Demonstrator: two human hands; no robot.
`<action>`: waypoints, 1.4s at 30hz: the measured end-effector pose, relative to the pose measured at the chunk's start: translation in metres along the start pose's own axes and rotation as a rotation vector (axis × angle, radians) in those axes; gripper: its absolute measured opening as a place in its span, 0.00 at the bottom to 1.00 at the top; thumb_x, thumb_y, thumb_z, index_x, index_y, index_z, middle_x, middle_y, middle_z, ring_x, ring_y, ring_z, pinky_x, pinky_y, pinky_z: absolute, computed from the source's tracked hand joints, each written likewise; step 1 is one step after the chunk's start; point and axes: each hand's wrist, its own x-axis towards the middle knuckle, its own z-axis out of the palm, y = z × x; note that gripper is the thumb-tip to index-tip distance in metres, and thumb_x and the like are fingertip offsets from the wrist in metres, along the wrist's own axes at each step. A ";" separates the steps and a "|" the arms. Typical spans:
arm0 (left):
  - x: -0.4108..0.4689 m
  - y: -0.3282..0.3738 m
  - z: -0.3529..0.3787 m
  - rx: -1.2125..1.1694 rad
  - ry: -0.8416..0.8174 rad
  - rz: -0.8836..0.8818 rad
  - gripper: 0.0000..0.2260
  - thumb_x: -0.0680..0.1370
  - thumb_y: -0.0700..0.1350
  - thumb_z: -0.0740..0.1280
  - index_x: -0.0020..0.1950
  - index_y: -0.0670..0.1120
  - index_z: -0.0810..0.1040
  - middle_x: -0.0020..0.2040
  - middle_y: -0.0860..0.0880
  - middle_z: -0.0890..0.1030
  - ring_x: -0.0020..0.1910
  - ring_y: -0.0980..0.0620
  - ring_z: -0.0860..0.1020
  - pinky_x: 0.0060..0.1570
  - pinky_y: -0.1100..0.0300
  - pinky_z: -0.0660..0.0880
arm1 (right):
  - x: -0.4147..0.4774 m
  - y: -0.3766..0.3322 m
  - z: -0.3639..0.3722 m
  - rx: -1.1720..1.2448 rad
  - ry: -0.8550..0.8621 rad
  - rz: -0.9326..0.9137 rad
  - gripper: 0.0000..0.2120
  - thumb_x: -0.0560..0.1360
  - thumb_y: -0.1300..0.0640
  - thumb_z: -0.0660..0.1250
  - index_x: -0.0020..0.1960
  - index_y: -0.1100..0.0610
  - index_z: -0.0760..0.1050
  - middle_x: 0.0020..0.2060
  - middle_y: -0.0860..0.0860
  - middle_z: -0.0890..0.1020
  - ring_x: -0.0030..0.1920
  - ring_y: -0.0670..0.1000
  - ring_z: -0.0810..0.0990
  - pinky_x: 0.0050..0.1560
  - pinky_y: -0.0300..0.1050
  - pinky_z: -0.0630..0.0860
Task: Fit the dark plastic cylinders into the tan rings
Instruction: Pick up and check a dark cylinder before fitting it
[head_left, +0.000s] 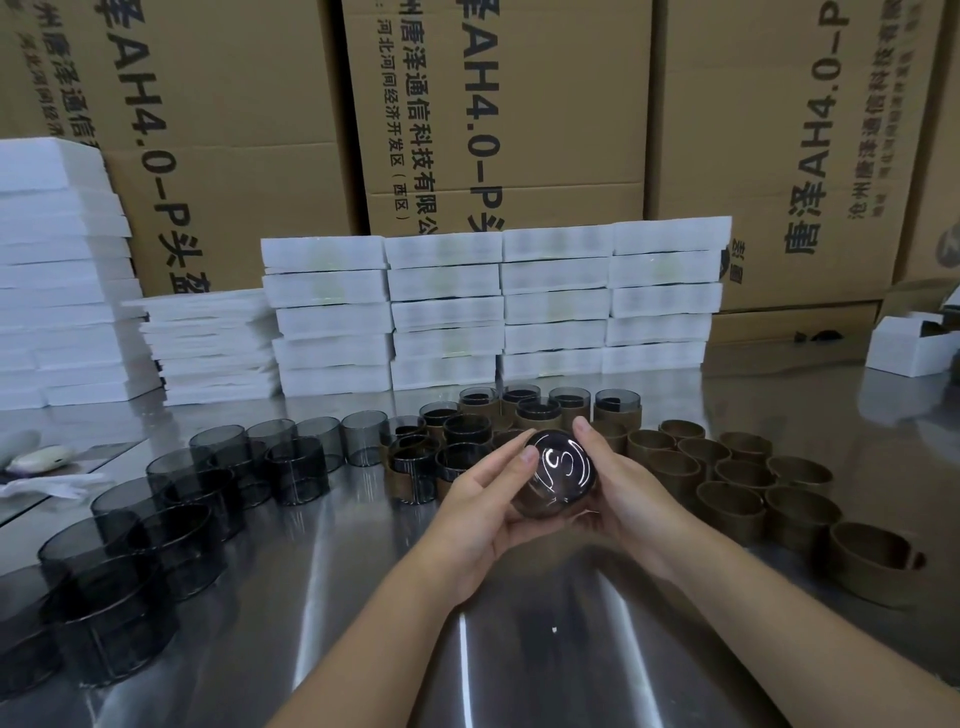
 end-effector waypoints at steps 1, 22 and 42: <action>0.000 0.000 0.000 -0.003 0.002 -0.007 0.26 0.71 0.50 0.68 0.68 0.45 0.75 0.60 0.42 0.82 0.51 0.45 0.84 0.42 0.57 0.81 | 0.000 0.000 0.000 0.007 0.000 0.004 0.25 0.75 0.35 0.59 0.56 0.52 0.81 0.49 0.53 0.86 0.49 0.53 0.82 0.52 0.49 0.72; 0.009 -0.004 0.007 0.090 0.404 -0.105 0.21 0.83 0.55 0.55 0.42 0.47 0.82 0.35 0.46 0.85 0.30 0.49 0.83 0.22 0.58 0.76 | -0.006 0.003 0.015 -0.167 0.069 -0.153 0.20 0.75 0.37 0.61 0.48 0.52 0.81 0.42 0.52 0.85 0.39 0.45 0.79 0.38 0.39 0.72; 0.007 0.002 0.008 0.182 0.419 -0.040 0.19 0.84 0.49 0.54 0.44 0.46 0.83 0.39 0.43 0.86 0.35 0.46 0.84 0.28 0.55 0.78 | -0.013 -0.006 0.024 -0.058 0.076 -0.114 0.19 0.78 0.41 0.61 0.44 0.51 0.86 0.45 0.56 0.86 0.47 0.59 0.81 0.50 0.53 0.74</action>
